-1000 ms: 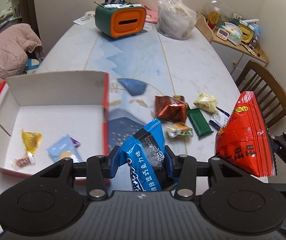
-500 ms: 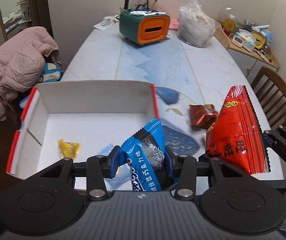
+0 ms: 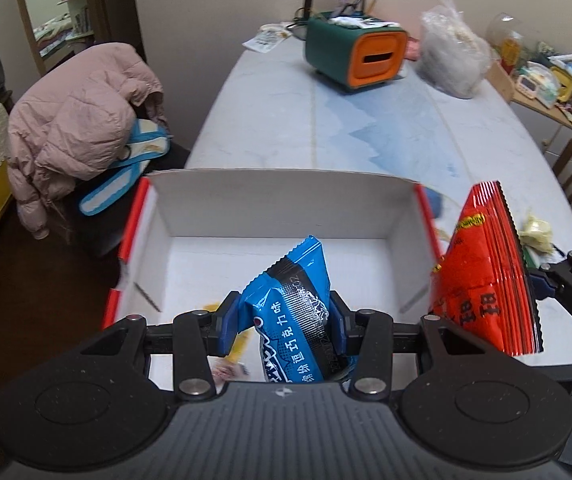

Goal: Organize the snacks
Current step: 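Carry the blue pack and red-yellow chip bag over the box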

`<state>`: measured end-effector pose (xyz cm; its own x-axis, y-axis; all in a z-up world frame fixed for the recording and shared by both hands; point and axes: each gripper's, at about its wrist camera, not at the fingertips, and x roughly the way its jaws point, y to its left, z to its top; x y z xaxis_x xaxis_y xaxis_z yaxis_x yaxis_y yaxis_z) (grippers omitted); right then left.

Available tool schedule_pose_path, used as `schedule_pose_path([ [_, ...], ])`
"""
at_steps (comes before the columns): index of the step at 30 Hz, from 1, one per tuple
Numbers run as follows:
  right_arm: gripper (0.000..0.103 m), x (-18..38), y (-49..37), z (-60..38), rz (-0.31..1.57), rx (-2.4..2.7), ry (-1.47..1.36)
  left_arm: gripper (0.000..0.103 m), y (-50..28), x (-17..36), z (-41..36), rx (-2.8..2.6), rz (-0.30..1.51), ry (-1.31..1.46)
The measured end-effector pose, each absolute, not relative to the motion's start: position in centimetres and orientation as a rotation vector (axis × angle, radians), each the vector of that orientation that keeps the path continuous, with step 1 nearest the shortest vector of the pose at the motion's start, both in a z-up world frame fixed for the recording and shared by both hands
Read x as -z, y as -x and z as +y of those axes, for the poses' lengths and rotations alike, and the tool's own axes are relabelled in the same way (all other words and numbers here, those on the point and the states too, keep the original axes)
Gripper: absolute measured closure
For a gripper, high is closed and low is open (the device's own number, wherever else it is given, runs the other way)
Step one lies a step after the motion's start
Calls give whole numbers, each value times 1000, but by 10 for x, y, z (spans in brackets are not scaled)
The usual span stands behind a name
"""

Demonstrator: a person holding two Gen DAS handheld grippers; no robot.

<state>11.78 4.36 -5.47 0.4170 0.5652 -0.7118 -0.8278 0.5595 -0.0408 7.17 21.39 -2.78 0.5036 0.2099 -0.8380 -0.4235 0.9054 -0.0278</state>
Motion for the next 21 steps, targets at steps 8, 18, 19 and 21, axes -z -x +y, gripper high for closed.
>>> schedule_pose_path([
  [8, 40, 81, -121, 79, 746, -911, 494, 59, -81, 52, 249, -423, 1030, 226],
  [18, 39, 112, -124, 106, 795, -905, 561, 59, -93, 83, 262, -427, 1096, 188],
  [19, 39, 114, -124, 107, 796, -905, 570, 59, -94, 85, 263, -426, 1101, 182],
  [21, 39, 117, -123, 110, 800, -905, 581, 59, -96, 91, 261, -419, 1112, 169],
])
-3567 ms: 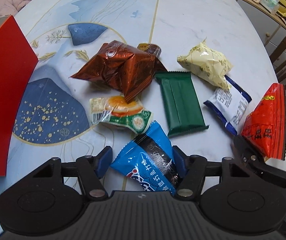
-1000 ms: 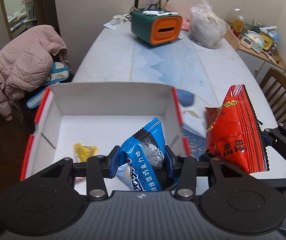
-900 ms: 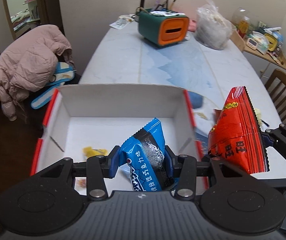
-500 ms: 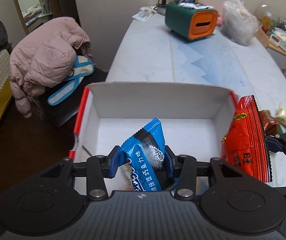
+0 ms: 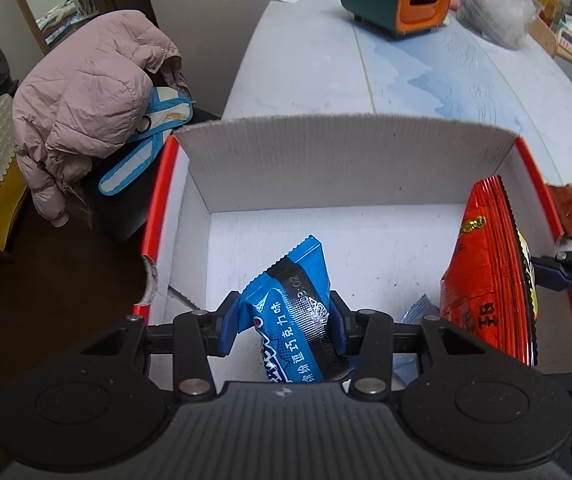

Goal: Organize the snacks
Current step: 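Carry the blue pack and red-yellow chip bag over the box, then open both tools to drop the blue pack and chip bag into the box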

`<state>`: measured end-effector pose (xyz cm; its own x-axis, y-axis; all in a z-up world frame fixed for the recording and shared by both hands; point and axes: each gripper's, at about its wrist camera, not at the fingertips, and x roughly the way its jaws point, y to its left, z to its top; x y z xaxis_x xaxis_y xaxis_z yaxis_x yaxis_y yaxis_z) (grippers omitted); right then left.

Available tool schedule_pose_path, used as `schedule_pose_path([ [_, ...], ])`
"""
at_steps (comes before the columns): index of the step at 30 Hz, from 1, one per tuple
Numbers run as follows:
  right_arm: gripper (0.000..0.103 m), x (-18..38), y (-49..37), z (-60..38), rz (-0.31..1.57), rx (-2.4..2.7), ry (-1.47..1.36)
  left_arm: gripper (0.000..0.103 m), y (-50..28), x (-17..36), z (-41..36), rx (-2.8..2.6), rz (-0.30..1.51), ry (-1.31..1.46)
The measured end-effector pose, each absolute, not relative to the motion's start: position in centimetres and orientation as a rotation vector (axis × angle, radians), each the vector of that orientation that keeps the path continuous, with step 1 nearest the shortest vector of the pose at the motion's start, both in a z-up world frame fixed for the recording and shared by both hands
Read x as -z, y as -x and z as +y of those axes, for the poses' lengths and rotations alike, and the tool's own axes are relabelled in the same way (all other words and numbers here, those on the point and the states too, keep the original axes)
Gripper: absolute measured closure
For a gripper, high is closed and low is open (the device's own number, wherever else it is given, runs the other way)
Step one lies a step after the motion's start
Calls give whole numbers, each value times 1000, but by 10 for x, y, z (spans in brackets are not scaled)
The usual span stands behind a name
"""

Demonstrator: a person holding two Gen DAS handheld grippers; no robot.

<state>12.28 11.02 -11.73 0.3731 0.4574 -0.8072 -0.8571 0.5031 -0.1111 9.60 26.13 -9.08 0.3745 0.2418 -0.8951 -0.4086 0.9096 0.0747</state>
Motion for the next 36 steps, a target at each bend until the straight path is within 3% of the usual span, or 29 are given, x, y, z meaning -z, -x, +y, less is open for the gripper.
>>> schedule_pose_path([
  [15, 36, 134, -120, 115, 825, -909, 614, 58, -102, 117, 258, -388, 1174, 162],
  [20, 29, 129, -119, 110, 817, -914, 592, 57, -98, 119, 257, -381, 1179, 179],
  [36, 19, 93, -111, 79, 769, -924, 481, 49, -71, 84, 243, -355, 1083, 225],
])
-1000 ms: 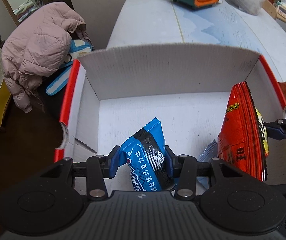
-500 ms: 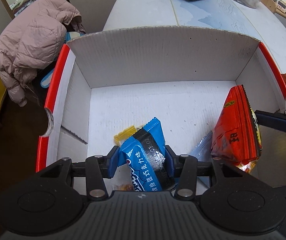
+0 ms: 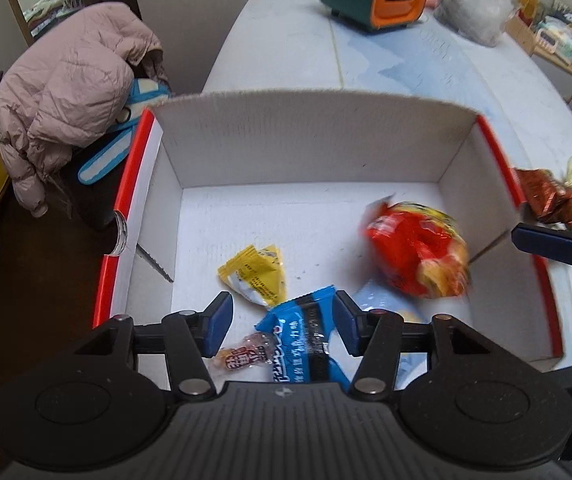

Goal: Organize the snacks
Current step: 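Open both tools to drop the blue pack and chip bag into the box, then withdraw both open tools from the box toward the remaining snacks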

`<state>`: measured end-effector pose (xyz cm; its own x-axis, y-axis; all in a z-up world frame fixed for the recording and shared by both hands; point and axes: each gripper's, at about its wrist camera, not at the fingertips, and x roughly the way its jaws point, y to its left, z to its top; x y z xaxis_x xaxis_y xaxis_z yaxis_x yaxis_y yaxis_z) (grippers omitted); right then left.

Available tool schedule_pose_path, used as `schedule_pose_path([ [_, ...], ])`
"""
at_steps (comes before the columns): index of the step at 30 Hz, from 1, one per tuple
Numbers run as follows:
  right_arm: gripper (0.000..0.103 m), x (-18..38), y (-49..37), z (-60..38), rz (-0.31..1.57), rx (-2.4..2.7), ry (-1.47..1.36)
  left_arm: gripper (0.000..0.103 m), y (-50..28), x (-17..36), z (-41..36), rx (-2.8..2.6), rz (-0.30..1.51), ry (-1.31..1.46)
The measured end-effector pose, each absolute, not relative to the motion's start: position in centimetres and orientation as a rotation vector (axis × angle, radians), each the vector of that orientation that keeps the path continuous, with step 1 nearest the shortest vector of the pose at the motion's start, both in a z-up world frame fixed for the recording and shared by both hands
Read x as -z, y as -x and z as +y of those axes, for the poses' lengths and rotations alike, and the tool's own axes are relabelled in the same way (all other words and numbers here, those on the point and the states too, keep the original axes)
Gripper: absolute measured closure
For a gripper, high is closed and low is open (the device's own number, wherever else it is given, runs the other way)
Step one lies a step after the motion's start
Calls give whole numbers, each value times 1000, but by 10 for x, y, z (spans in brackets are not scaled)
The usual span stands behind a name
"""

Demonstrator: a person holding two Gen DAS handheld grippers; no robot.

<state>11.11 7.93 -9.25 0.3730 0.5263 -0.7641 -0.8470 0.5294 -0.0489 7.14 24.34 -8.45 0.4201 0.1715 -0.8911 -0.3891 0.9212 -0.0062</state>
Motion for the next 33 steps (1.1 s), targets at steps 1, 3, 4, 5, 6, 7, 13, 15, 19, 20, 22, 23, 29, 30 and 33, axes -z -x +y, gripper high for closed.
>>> schedule_pose_path([
  [1, 19, 89, -110, 77, 764, -924, 470, 49, -69, 81, 241, -348, 1072, 226],
  [3, 18, 82, -107, 70, 752, -926, 453, 49, -65, 74, 236, -338, 1050, 225],
  [4, 18, 79, -106, 67, 744, -925, 447, 49, -62, 70, 233, -333, 1038, 223],
  [5, 17, 75, -105, 64, 737, -926, 439, 49, -60, 66, 230, -329, 1028, 221],
  [6, 17, 72, -103, 60, 730, -927, 430, 49, -58, 63, 228, -323, 1018, 221],
  [7, 16, 68, -103, 57, 724, -926, 421, 48, -56, 60, 225, -317, 1007, 221],
  [13, 14, 47, -98, 33, 692, -906, 358, 44, -45, 37, 205, -284, 932, 204],
  [15, 13, 40, -96, 24, 675, -895, 339, 42, -42, 28, 198, -269, 904, 197],
  [19, 9, 25, -96, 3, 646, -867, 283, 39, -37, 12, 183, -248, 845, 179],
  [20, 8, 22, -95, -3, 637, -860, 267, 39, -36, 8, 179, -241, 831, 174],
  [22, 5, 15, -95, -15, 621, -841, 238, 39, -33, 1, 172, -227, 806, 163],
  [23, 5, 12, -95, -21, 613, -832, 224, 39, -32, -2, 168, -220, 795, 158],
  [29, 0, -4, -90, -55, 571, -786, 154, 37, -29, -15, 145, -174, 742, 139],
  [30, 0, -6, -89, -60, 564, -779, 145, 37, -29, -17, 141, -167, 735, 136],
  [33, 0, -12, -88, -76, 549, -759, 121, 35, -29, -20, 130, -144, 719, 135],
])
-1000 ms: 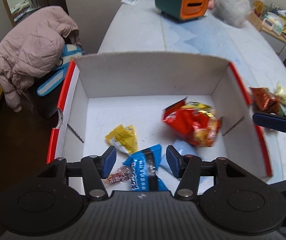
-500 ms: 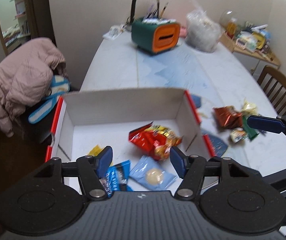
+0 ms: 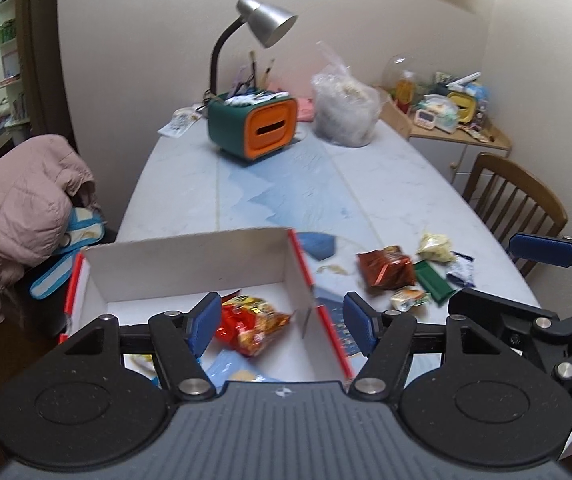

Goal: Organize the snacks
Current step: 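Withdraw both open tools from the box toward the remaining snacks, then grasp the brown Oreo pack with the left tool while the right tool grasps the cream packet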

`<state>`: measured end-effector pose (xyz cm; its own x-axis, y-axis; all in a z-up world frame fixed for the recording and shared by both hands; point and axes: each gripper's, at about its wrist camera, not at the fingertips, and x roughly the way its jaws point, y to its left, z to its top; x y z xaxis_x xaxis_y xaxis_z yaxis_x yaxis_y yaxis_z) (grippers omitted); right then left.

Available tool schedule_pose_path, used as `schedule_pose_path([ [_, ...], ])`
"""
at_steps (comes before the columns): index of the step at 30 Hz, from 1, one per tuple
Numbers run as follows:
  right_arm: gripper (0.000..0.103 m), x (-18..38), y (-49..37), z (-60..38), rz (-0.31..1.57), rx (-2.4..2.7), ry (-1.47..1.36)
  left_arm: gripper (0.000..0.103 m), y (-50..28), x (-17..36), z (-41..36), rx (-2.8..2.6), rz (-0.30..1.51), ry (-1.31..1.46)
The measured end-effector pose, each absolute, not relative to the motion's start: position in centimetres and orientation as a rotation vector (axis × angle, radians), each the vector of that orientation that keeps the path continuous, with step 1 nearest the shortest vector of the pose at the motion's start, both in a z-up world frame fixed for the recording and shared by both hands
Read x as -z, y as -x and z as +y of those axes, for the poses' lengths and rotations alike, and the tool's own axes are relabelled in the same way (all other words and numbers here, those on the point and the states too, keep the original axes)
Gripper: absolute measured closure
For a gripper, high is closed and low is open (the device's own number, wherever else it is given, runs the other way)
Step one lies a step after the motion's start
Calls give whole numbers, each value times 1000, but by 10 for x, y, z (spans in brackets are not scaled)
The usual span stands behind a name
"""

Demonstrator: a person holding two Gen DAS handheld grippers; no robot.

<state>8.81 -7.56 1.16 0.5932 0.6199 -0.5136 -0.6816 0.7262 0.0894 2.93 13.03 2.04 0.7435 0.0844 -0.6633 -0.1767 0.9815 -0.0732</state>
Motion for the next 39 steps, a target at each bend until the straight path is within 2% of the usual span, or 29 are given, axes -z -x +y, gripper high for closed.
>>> schedule_pose_path([
  [7, 0, -18, -95, -108, 514, -719, 75, 26, -39, -26, 100, -105, 659, 132],
  [9, 0, -19, -100, -117, 509, -706, 67, 21, -45, -27, 91, -101, 648, 133],
  [20, 0, -1, -158, -175, 561, -662, 89, 21, -112, -3, 42, -95, 722, 149],
  [39, 0, 84, -289, -227, 740, -664, 200, 21, -248, 79, -1, -182, 955, 200],
])
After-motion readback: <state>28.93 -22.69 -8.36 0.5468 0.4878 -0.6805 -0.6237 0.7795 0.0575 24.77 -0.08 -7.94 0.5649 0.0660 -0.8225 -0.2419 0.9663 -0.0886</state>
